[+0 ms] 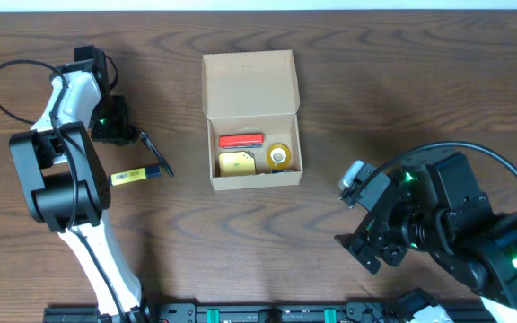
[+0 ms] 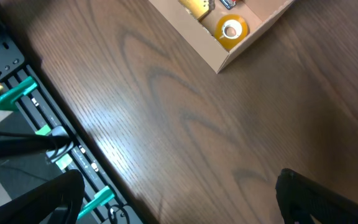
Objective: Pack container
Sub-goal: 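Grasp the black correction-tape dispenser with the left gripper, then lift the correction-tape dispenser and carry it over the box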
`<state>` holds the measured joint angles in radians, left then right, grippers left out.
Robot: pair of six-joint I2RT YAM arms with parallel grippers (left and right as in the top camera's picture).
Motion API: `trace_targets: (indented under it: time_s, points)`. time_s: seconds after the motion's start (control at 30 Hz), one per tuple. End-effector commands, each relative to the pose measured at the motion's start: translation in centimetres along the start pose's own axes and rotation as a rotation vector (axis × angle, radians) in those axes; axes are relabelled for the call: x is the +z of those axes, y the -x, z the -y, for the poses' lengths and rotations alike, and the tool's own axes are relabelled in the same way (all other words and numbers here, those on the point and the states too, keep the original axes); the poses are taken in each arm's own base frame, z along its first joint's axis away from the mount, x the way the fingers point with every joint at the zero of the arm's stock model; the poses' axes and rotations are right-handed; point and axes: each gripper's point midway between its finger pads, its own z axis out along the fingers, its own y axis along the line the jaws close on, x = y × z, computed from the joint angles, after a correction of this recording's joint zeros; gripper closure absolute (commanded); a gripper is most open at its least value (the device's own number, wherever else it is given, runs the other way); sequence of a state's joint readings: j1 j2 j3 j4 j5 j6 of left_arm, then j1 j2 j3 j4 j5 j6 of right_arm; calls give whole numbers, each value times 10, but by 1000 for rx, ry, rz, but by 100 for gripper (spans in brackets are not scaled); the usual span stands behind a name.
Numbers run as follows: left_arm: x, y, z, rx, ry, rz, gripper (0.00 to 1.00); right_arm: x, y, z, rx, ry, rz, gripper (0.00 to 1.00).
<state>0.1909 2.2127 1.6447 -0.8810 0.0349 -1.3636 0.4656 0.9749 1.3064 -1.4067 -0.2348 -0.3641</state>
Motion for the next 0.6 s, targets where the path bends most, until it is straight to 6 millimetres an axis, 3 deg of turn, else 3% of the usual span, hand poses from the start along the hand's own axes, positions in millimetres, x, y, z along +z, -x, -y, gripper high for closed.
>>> trace_targets:
  time_s: [0.0, 0.1, 0.33, 0.57]
  points:
    - [18, -5, -8, -8, 47, -54, 76, 0, 0, 1, 19, -3, 0, 1]
    - [18, -10, -7, 26, 36, -106, 94, 0, 0, 1, 19, -3, 0, 1]
    - [4, -9, -2, 189, -29, -188, 94, 0, 0, 1, 19, -3, 0, 1]
    - [-57, 16, 3, 331, -122, -31, 94, 0, 0, 1, 19, -3, 0, 1]
